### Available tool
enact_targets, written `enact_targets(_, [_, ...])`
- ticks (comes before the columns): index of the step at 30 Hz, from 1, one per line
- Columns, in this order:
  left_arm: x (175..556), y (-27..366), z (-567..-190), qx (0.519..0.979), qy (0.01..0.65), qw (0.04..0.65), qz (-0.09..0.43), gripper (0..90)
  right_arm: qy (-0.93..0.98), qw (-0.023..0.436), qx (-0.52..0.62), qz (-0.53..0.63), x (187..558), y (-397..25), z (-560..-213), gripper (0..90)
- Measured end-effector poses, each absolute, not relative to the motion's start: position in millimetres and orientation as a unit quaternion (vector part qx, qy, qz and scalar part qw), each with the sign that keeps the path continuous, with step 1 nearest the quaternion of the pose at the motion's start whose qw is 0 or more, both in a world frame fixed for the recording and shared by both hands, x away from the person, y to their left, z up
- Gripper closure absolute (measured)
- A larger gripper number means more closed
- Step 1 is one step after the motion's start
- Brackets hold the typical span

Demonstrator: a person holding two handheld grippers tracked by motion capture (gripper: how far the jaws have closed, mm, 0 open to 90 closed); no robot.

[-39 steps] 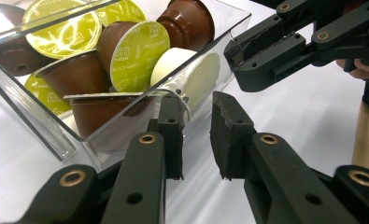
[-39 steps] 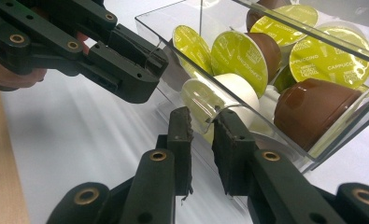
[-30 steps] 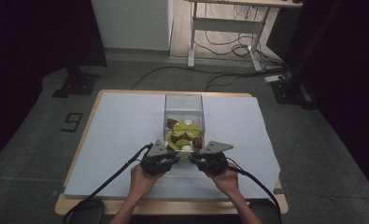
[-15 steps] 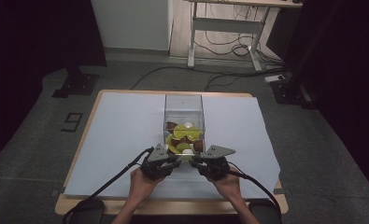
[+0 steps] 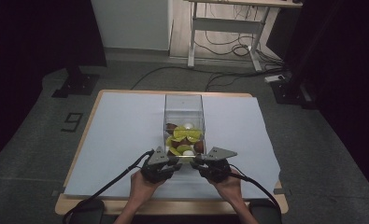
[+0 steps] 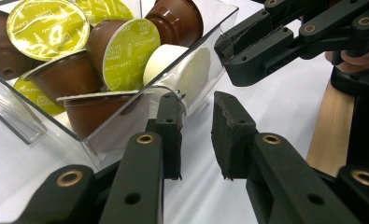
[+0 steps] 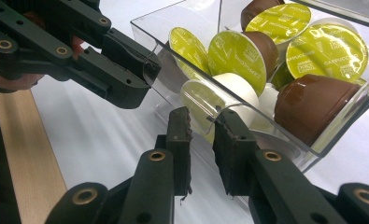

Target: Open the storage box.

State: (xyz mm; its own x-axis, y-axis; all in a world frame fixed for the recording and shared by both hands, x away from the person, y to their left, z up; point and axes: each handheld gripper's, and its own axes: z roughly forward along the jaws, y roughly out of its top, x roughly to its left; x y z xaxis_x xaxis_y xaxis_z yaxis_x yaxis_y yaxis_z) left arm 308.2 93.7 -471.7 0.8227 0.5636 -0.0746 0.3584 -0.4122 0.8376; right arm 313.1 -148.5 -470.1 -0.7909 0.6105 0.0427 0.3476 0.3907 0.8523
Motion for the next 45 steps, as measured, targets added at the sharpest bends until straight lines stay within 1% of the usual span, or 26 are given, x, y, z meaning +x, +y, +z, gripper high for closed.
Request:
enact_targets(9, [308.5,95.4,-472.3,0.835,0.271,0.467,0.108,72.4,0.827,0.138,0.287,0.463,312.3,-149.0,-470.0,75.2])
enact_targets(14, [308.8,99.9,-473.4,0.834,0.268,0.472,0.099,68.3,0.829,0.139,0.286,0.461,310.4,-151.2,-470.2,70.7])
enact_targets(22, [305.0,107.8,-468.5,0.831,0.267,0.478,0.102,64.6,0.829,0.139,0.285,0.461,308.8,-156.1,-466.9,66.1])
enact_targets(25, [303.3,109.9,-467.5,0.834,0.264,0.473,0.105,61.7,0.829,0.139,0.285,0.461,308.1,-159.2,-465.5,62.7])
enact_targets(29, [302.5,115.1,-468.1,0.835,0.267,0.469,0.106,60.4,0.830,0.141,0.284,0.459,307.0,-162.3,-465.3,59.3])
enact_targets(36, [300.0,126.3,-466.1,0.833,0.275,0.467,0.111,57.8,0.833,0.141,0.282,0.455,305.8,-167.0,-465.6,56.0])
enact_targets(39, [300.2,132.1,-464.0,0.829,0.278,0.472,0.111,53.1,0.832,0.144,0.283,0.455,304.6,-171.3,-464.5,51.8])
enact_targets(40, [300.4,133.8,-463.4,0.828,0.278,0.474,0.110,53.1,0.832,0.144,0.283,0.455,304.6,-171.3,-464.5,51.8])
enact_targets(41, [300.6,135.9,-462.7,0.828,0.279,0.474,0.111,50.6,0.832,0.148,0.285,0.453,303.6,-174.0,-463.1,49.3])
enact_targets(45, [301.6,142.0,-461.5,0.826,0.284,0.473,0.115,48.5,0.829,0.156,0.289,0.453,302.8,-179.0,-460.9,46.4])
